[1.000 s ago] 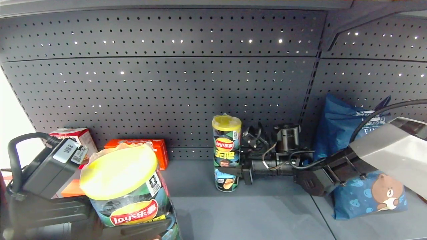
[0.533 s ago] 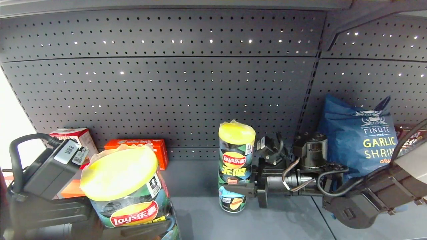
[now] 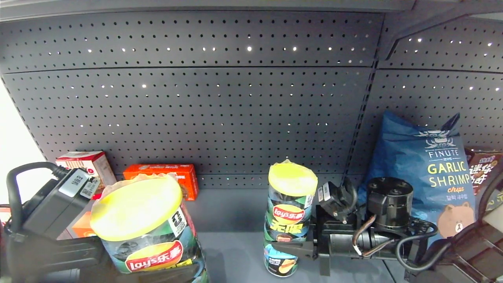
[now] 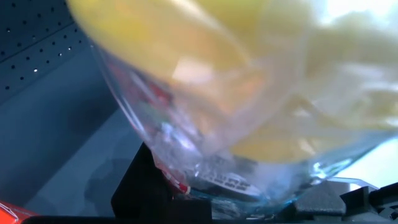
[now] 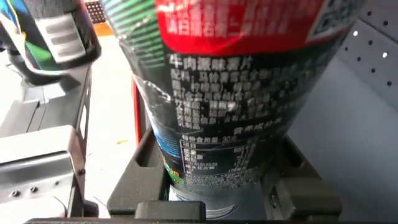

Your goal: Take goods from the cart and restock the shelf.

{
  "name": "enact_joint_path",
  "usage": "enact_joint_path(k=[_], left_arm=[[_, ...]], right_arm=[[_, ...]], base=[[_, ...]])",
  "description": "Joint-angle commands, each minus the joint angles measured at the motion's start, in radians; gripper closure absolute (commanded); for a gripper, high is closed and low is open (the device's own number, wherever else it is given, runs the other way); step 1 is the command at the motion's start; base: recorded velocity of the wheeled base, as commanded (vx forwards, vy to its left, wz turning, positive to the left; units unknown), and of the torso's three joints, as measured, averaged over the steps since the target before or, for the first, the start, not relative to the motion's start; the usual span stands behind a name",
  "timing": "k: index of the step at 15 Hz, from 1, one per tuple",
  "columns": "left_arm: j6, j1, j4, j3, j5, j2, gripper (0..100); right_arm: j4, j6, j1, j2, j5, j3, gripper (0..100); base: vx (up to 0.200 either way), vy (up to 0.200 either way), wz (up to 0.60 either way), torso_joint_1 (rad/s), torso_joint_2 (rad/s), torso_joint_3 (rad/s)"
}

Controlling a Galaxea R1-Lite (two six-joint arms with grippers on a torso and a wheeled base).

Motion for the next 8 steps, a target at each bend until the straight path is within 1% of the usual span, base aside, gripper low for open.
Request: enact_joint_path(k=[1, 8], left_arm=[[-0.003, 0.0, -0.003, -0.008, 0.0, -0.001, 100], [-0.003, 0.001, -0.004, -0.011, 0.0, 0.002, 100]], right_arm=[[-0.017, 0.0, 0.001, 0.022, 0.0, 0.024, 100], [-0.029, 0.001, 0.001, 0.067, 0.0, 0.015, 100]], base=[[0.0, 0.0, 0.0, 0.0, 0.0, 0.0], [0.0, 0.0, 0.0, 0.0, 0.0, 0.0]])
